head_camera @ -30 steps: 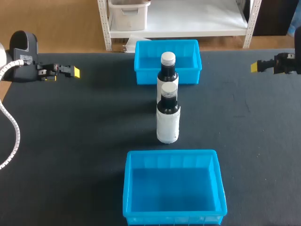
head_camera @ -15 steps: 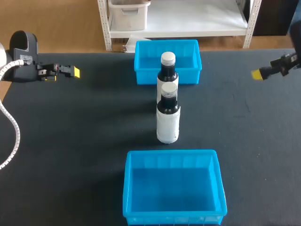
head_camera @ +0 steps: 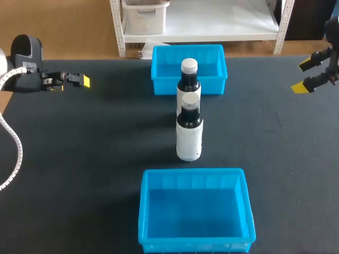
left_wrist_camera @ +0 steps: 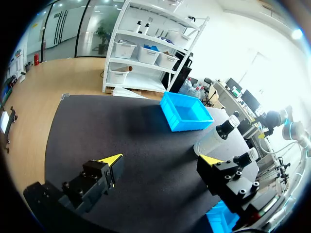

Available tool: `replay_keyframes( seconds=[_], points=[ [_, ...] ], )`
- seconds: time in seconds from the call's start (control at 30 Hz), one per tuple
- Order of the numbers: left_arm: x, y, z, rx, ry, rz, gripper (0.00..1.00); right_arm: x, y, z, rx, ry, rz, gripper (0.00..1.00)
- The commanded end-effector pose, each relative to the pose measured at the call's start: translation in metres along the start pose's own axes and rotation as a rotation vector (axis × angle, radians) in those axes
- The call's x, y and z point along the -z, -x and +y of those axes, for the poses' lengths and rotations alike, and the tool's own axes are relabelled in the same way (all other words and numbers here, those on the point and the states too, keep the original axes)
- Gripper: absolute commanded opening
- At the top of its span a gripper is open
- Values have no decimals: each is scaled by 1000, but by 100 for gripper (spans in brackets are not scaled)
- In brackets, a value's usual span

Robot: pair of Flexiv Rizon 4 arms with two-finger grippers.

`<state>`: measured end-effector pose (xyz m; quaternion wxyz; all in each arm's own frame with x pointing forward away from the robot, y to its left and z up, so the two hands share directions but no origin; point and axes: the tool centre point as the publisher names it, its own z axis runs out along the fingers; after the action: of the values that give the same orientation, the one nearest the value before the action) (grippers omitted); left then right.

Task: Pick up the bottle, and place it in the far bin if it is heavy, or in the near bin if it is light.

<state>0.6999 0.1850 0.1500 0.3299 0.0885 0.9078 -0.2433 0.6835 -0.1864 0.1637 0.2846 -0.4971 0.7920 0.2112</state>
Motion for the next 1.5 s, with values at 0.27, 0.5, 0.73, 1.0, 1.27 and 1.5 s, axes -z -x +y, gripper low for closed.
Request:
replay_keyframes(
  seconds=[0.27,0.5,0.73,1.0,1.27,1.5],
  points=[
    [0,0,0,0,0,0,100,-24,27,37,418,422,6,100],
    [0,0,0,0,0,0,100,-39,36,66,421,398,-45,100],
    [0,0,0,0,0,0,100,-64,49,87,376,347,-36,100],
    [0,0,0,0,0,0,100,-100,64,104,362,331,-89,100],
    [0,0,0,0,0,0,100,-131,87,118,377,364,-124,100],
    [0,0,0,0,0,0,100,-143,95,127,351,387,-150,100]
  ],
)
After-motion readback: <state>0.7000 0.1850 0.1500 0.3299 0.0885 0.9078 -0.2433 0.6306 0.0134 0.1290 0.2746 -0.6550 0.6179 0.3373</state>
